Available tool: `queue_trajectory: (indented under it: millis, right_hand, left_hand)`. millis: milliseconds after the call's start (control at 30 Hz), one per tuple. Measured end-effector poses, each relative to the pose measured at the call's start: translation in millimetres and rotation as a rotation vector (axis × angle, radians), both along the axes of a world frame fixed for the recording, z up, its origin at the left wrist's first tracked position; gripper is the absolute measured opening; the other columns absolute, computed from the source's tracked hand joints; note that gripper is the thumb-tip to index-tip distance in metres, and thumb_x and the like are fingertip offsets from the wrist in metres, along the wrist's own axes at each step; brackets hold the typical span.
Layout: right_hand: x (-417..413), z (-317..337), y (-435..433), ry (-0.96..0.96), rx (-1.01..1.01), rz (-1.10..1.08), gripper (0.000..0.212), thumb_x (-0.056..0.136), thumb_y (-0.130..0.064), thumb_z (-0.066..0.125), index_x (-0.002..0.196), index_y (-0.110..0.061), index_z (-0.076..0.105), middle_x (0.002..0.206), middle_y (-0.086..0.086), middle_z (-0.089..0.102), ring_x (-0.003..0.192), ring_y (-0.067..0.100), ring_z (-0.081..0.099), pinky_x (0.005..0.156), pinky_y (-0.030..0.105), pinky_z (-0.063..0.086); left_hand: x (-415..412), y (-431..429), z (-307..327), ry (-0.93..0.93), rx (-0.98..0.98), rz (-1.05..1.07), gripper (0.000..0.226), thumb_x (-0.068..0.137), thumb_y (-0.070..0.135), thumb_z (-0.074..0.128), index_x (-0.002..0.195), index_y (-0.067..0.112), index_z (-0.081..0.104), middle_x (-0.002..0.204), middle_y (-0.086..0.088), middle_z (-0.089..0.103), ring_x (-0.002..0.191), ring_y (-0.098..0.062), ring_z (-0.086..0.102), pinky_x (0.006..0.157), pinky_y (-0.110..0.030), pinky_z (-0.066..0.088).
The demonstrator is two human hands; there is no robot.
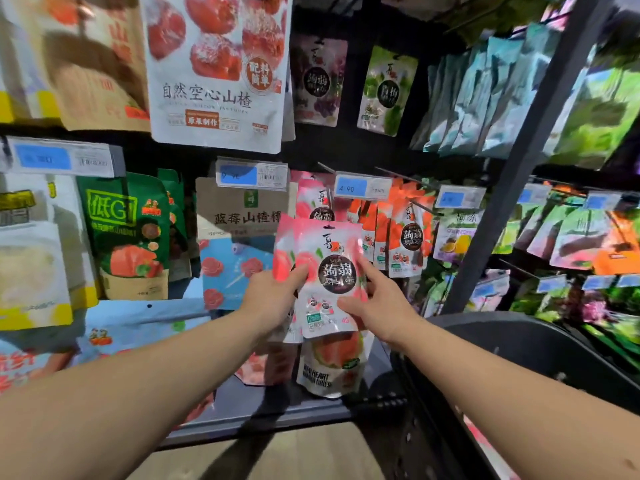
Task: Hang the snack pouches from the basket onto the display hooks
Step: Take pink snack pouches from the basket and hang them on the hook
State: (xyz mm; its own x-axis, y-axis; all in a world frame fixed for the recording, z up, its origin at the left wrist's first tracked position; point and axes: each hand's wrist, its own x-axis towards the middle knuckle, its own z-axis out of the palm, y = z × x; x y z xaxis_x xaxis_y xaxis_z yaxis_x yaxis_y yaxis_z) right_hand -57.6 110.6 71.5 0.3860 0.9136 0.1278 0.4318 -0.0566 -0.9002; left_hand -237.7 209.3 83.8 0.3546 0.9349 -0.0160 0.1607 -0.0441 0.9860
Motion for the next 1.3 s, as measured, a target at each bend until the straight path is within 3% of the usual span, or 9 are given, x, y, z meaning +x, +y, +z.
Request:
queue_trajectory:
  millis: [100,200,333,467,667,833,967,1133,1300]
  right_hand:
    - [10,0,3,0.016,0.036,-0.064,0.098,0.089,-0.004,0.073,0.16,-0.042,0.018,0.148,-0.007,0.053,0.126,0.009,0.058,0.106,0.029,0.051]
    - [20,8,7,0.009,0.106,-0.127,0.094,0.092,-0.004,0.07,0.163,-0.034,0.015,0.15,-0.007,0.05,0.134,0.011,0.051,0.1,0.014,0.048]
    - [30,15,15,0.019,0.141,-0.152,0.095,0.092,-0.007,0.073,0.162,-0.034,0.016,0.159,-0.008,0.04,0.144,0.014,0.041,0.119,0.039,0.038]
    - [33,19,20,0.022,0.118,-0.157,0.095,0.09,-0.006,0.074,0.161,-0.039,0.019,0.155,-0.011,0.043,0.135,0.012,0.049,0.092,0.012,0.05]
    - [31,21,19,0.007,0.108,-0.126,0.097,0.088,-0.003,0.075,0.159,-0.043,0.022,0.152,-0.007,0.047,0.125,0.008,0.056,0.071,0.005,0.051]
    - [29,24,19,-0.03,0.093,-0.125,0.097,0.088,-0.01,0.077,0.159,-0.046,0.021,0.156,-0.006,0.045,0.134,0.014,0.053,0.099,0.026,0.054]
    - [27,26,18,-0.045,0.074,-0.124,0.096,0.088,-0.009,0.076,0.16,-0.042,0.021,0.151,-0.002,0.049,0.125,0.014,0.059,0.074,0.01,0.055]
    - [20,20,20,-0.099,0.007,-0.148,0.099,0.084,-0.013,0.081,0.162,-0.029,0.022,0.152,0.001,0.05,0.131,0.022,0.056,0.106,0.041,0.052]
    - [15,8,29,-0.076,0.082,-0.172,0.097,0.084,-0.004,0.076,0.161,-0.028,0.023,0.155,-0.003,0.045,0.124,0.016,0.061,0.096,0.04,0.059]
  left_hand:
    - [3,9,-6,-0.018,-0.053,0.011,0.05,0.091,0.051,0.068,0.065,0.012,0.05,0.042,0.002,0.043,0.043,-0.02,0.042,0.047,-0.028,0.031]
    - [5,13,-7,0.019,-0.011,0.042,0.045,0.093,0.045,0.067,0.069,0.01,0.053,0.055,-0.004,0.05,0.049,-0.021,0.043,0.037,-0.023,0.035]
    - [4,16,-6,0.06,0.027,0.047,0.045,0.094,0.046,0.066,0.071,0.008,0.055,0.063,-0.007,0.055,0.051,-0.02,0.048,0.039,-0.021,0.038]
    - [-1,18,-3,0.092,0.032,0.067,0.046,0.097,0.045,0.063,0.072,0.008,0.053,0.064,-0.008,0.057,0.043,-0.014,0.05,0.037,-0.02,0.035]
    - [-12,17,-3,0.069,0.021,0.067,0.042,0.097,0.044,0.063,0.088,0.003,0.062,0.075,-0.012,0.063,0.055,-0.02,0.053,0.035,-0.019,0.037]
    - [-15,20,-3,0.087,0.026,0.065,0.044,0.097,0.044,0.063,0.077,0.006,0.058,0.061,-0.006,0.055,0.042,-0.014,0.048,0.039,-0.021,0.035]
    - [-17,16,0,0.084,0.046,0.055,0.044,0.098,0.04,0.062,0.068,0.009,0.054,0.054,-0.001,0.051,0.029,-0.005,0.041,0.032,-0.016,0.029]
    - [-18,17,-1,0.091,0.038,0.034,0.045,0.097,0.043,0.063,0.067,0.011,0.055,0.053,-0.001,0.054,0.036,-0.01,0.045,0.035,-0.018,0.032]
    - [-17,22,-4,0.078,0.025,0.037,0.043,0.097,0.041,0.064,0.069,0.009,0.056,0.057,-0.009,0.057,0.034,-0.013,0.05,0.037,-0.02,0.036]
